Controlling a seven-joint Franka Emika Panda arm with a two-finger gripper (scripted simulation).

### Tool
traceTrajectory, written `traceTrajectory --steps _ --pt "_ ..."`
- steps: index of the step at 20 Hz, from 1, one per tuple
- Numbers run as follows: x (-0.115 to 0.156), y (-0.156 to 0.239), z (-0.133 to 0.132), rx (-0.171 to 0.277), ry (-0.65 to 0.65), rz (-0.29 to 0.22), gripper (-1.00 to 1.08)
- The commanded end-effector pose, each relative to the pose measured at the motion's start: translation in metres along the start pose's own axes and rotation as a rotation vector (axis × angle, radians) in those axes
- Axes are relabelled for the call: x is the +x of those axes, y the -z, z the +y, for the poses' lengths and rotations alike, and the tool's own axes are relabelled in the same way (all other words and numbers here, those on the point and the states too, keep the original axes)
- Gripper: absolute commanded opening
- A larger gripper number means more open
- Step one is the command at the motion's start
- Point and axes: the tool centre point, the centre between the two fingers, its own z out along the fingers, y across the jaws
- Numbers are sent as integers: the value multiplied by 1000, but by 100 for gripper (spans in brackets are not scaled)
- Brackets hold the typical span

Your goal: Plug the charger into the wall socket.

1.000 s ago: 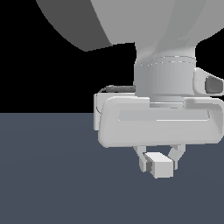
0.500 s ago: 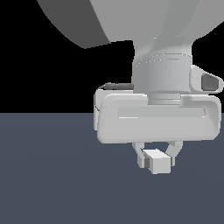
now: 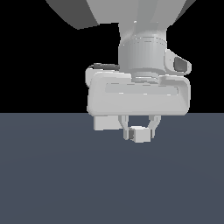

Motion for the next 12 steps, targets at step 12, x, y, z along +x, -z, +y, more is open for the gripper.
traceTrajectory --steps 12 --pt "41 41 -21 10 108 1 -100"
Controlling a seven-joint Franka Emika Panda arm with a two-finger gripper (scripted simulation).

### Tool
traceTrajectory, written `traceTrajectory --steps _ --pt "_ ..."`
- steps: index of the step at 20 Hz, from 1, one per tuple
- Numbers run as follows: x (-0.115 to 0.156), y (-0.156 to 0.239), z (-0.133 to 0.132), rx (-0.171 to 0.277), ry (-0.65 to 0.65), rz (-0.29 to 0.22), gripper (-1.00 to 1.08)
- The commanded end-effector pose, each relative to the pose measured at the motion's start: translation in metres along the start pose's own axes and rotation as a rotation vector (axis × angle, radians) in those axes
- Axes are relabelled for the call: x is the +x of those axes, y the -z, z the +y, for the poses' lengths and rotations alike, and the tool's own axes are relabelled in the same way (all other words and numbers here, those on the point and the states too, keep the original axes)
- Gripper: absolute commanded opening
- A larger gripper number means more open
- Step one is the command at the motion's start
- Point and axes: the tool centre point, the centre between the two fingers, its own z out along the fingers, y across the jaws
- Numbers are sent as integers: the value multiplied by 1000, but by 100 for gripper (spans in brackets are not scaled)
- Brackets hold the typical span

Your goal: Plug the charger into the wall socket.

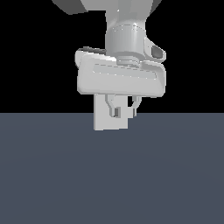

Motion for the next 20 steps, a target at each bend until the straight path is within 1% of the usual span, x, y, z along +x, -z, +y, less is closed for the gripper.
traceTrajectory --steps 1,10,20 --pt "2 1 -1 1 5 -1 -100" --pt "7 1 -1 1 4 -1 -100" --pt "40 -2 -1 1 4 -1 -100"
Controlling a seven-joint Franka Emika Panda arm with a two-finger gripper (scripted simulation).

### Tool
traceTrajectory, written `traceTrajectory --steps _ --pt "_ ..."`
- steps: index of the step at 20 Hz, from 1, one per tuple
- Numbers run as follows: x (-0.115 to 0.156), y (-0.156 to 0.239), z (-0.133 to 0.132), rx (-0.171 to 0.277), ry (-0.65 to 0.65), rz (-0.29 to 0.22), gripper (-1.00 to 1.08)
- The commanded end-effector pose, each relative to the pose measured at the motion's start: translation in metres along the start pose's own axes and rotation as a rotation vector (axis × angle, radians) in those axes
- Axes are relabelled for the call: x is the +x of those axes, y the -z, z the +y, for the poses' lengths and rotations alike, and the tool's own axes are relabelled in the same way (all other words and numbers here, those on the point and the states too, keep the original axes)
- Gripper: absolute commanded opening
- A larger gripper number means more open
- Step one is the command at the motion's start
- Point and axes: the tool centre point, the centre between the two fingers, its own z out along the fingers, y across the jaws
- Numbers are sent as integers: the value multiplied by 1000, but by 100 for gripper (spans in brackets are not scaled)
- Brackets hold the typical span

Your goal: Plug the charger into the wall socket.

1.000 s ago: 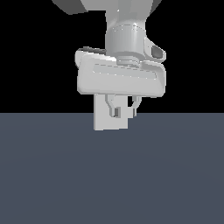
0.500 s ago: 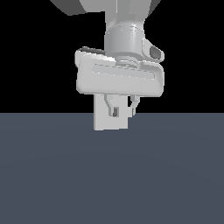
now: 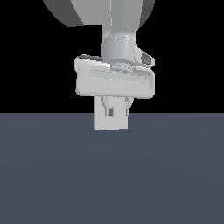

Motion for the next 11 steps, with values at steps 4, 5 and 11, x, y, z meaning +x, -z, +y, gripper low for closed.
traceTrajectory --steps 4,5,11 --pt "15 -1 0 0 0 0 -100" --pt "16 -1 0 0 0 0 -100" --pt "17 -1 1 0 0 0 -100"
